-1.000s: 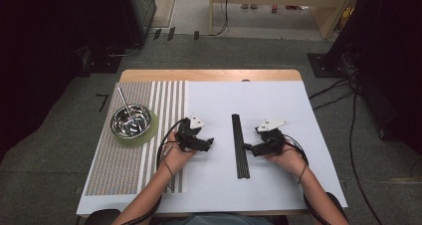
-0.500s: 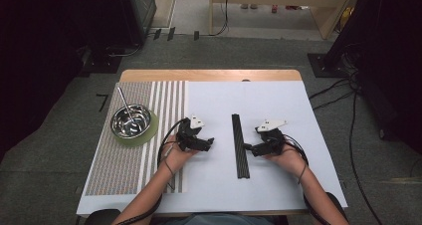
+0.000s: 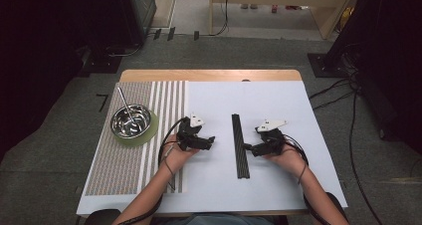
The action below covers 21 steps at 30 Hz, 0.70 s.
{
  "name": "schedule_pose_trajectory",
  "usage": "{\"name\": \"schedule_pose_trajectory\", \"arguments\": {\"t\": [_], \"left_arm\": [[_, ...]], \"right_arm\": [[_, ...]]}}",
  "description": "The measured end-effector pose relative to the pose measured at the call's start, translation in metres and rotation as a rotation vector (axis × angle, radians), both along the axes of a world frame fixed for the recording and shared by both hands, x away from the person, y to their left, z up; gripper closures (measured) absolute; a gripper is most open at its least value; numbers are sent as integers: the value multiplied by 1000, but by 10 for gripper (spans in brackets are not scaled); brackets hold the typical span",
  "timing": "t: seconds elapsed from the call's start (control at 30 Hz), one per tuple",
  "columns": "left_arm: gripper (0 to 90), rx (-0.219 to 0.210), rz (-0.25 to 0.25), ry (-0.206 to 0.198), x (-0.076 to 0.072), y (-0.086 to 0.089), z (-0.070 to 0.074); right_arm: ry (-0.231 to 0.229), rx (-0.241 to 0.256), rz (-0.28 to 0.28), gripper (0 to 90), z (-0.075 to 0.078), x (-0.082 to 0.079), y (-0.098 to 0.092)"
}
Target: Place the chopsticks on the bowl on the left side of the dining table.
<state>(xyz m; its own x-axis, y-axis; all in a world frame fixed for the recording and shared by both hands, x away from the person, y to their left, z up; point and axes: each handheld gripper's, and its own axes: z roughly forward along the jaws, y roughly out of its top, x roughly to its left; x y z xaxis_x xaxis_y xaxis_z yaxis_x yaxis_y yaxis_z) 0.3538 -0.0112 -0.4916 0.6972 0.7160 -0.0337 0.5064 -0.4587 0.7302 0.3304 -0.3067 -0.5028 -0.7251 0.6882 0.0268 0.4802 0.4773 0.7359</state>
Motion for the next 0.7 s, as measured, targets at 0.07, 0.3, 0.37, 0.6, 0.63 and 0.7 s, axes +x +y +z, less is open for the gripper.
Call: {"name": "schedule_pose_trajectory", "arguments": {"t": [0.07, 0.3, 0.37, 0.6, 0.63, 0.7], "left_arm": [[143, -2, 1, 3, 0, -1, 1], [143, -5, 0, 20, 0, -5, 4], [143, -10, 5, 22, 0, -6, 5], [143, -28, 4, 29, 0, -9, 7], [144, -27, 6, 29, 0, -9, 7], [143, -29, 8, 33, 0, -9, 7]], "right_arm": [[0, 0, 0, 169, 0, 0, 0], [0, 0, 0, 168, 0, 0, 0], [0, -1, -1, 169, 0, 0, 0], [0, 0, 0, 169, 0, 0, 0], [0, -1, -1, 169, 0, 0, 0], [-1, -1, 0, 168, 0, 0, 0]]}}
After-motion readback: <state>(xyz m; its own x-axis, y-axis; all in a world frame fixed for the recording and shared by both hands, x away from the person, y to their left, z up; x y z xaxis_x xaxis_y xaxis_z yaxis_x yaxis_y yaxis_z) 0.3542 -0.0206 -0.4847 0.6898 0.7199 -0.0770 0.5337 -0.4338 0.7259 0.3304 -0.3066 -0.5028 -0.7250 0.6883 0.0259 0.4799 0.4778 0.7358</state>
